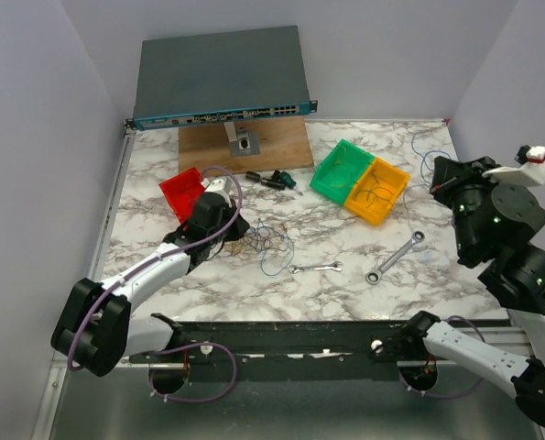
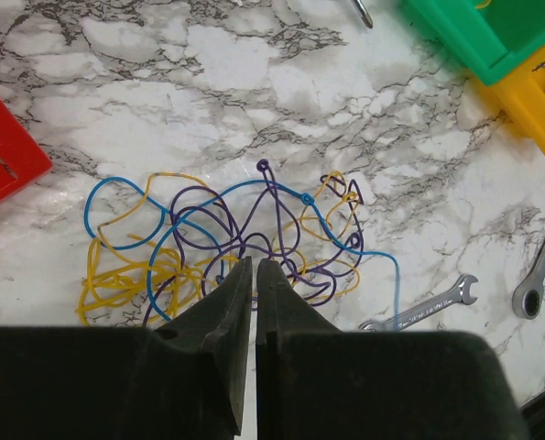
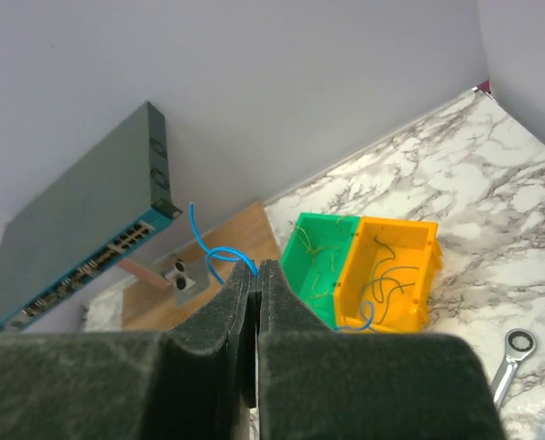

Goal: Untangle the cables

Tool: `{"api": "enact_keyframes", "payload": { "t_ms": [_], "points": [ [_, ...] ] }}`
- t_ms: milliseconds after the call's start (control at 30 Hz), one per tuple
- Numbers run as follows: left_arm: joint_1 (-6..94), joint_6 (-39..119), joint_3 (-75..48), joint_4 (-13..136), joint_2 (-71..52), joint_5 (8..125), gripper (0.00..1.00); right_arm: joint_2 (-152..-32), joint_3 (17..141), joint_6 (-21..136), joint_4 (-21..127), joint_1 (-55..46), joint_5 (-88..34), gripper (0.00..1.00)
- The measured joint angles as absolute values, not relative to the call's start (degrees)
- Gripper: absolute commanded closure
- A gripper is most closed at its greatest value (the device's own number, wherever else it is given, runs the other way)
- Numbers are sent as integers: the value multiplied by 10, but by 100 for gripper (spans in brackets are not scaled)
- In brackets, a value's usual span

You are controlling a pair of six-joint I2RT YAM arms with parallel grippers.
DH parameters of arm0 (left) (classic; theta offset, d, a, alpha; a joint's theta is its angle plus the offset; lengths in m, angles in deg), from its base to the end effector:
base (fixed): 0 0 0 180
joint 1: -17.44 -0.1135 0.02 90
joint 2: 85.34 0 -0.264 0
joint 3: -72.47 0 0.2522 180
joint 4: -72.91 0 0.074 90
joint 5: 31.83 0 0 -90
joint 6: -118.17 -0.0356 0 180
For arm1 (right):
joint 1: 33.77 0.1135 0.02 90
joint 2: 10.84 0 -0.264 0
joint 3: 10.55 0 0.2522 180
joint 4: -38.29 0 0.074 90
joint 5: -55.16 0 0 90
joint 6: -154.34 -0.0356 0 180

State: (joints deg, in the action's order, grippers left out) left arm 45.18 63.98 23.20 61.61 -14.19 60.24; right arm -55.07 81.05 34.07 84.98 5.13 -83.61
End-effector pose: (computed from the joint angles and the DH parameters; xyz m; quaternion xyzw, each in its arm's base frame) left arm 0.2299 -0.1224 0.2094 -0.0533 0.8778 -0.2640 0.3960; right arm 0.0939 0.0414 0.4844 0.2447 0.6605 0.1288 0.6981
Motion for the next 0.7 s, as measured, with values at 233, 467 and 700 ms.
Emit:
{"api": "enact_keyframes", "payload": {
  "t_ms": [233, 467, 700],
  "points": [
    [454, 631, 243, 634, -161, 610, 77, -614, 806, 350, 869, 51, -812, 99],
    [472, 619, 250, 645, -169, 615, 74, -683, 806, 356, 887, 51, -831, 99],
    [476, 613, 251, 646, -178, 615, 47, -758, 910, 409, 861, 51, -854, 99]
  ]
}}
